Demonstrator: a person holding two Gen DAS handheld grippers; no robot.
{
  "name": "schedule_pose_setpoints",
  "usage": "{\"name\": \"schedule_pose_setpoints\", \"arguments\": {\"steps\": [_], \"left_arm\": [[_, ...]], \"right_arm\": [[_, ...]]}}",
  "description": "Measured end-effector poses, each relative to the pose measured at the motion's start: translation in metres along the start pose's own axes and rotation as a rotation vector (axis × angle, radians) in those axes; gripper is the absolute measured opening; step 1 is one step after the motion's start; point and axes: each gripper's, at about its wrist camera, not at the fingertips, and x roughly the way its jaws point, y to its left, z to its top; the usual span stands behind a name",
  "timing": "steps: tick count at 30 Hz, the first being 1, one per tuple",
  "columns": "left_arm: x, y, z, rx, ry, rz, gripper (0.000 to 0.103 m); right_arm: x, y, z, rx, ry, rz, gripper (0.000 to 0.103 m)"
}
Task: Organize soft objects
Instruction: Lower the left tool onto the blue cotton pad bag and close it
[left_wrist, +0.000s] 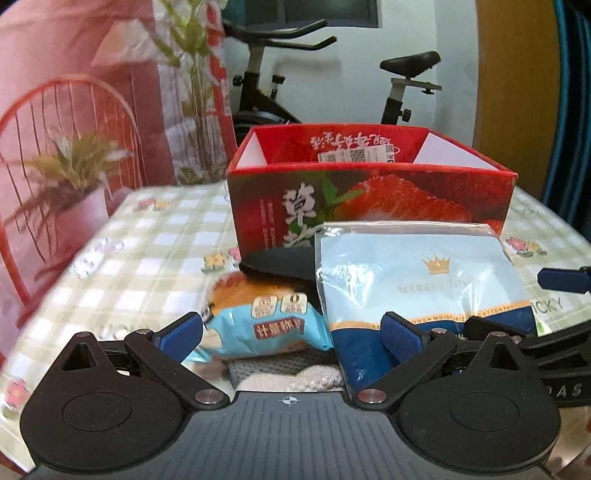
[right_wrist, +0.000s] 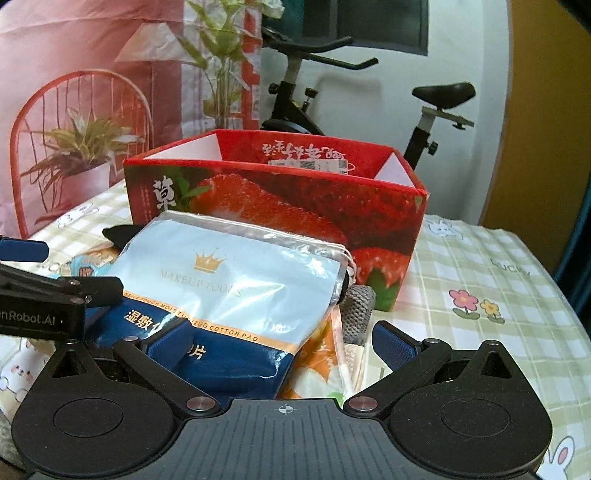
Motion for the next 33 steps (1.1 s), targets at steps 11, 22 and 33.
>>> {"name": "schedule_pose_setpoints", "arguments": {"steps": [11, 22, 33], "left_arm": [[0.008, -0.007, -0.002, 0.074, 0.001, -0.001, 0.103], [0.017, 0.011, 0.004, -0.032, 0.084, -0.077, 0.103], [-0.025, 0.023, 0.019, -0.038, 0.066, -0.162, 0.086]], "right_arm": [[0.002, 0.009, -0.008, -0.066, -0.023, -0.022, 0.103], [0.004, 0.003, -0.005, -0.024, -0.006, 0.004, 0.103], [-0.033, -0.010, 0.010, 0.026, -0.022, 0.078, 0.089]]}}
